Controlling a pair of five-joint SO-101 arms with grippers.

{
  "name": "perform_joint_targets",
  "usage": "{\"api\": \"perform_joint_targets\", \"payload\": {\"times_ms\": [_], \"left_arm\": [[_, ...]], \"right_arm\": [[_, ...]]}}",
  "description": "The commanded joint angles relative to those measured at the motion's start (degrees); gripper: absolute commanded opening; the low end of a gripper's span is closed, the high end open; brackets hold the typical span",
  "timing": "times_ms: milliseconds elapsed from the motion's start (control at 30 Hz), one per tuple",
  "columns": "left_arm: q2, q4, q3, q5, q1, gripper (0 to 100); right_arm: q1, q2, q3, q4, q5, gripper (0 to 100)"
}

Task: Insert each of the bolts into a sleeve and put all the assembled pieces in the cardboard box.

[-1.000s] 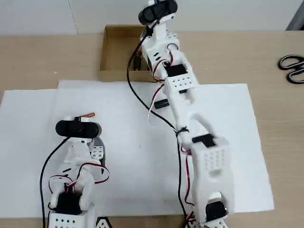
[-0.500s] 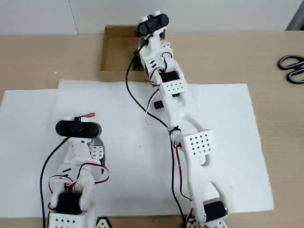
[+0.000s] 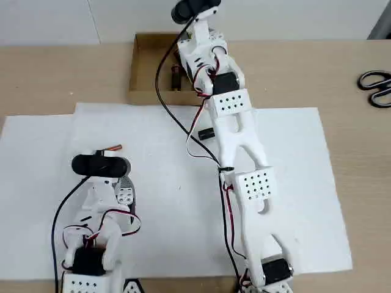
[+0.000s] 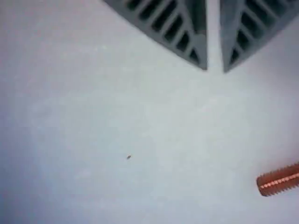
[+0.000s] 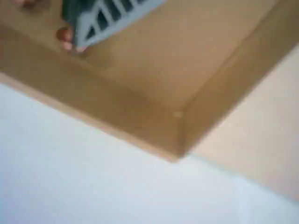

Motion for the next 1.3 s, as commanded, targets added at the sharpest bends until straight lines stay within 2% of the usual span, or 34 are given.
{"api": "perform_joint_targets", "payload": {"times_ms": [0,233,333,500,633,800,1033,1267], "left_arm": [[-0.53,-0.97,-0.40,0.35,-0.09,1],[-0.53,-0.97,-0.40,0.35,-0.09,1],[-0.53,-0.97,-0.40,0.35,-0.09,1],[-0.53,-0.97,-0.40,0.26,-0.09,1],[-0.53,-0.97,-0.40,0.26,-0.09,1],[-0.53,-0.97,-0.40,0.26,-0.09,1],[-0.53,-0.97,-0.40,0.26,-0.09,1],[-0.53,-0.88,-0.40,0.26,-0.09,1]], "right_arm": [[-1.10,-1.80,-10.29,12.35,0.35,8.4],[-1.27,-7.78,-10.02,40.57,0.35,8.0],[-0.92,-8.31,-10.02,47.43,0.44,8.0],[0.31,-8.75,-10.02,47.87,0.62,8.0],[-0.04,-8.57,-8.79,48.31,3.60,8.0],[-1.27,-9.80,3.52,48.57,-1.05,8.1],[-2.68,-22.37,19.25,48.31,-3.87,8.3],[-2.51,-34.95,35.96,48.04,-18.37,8.3]]}}
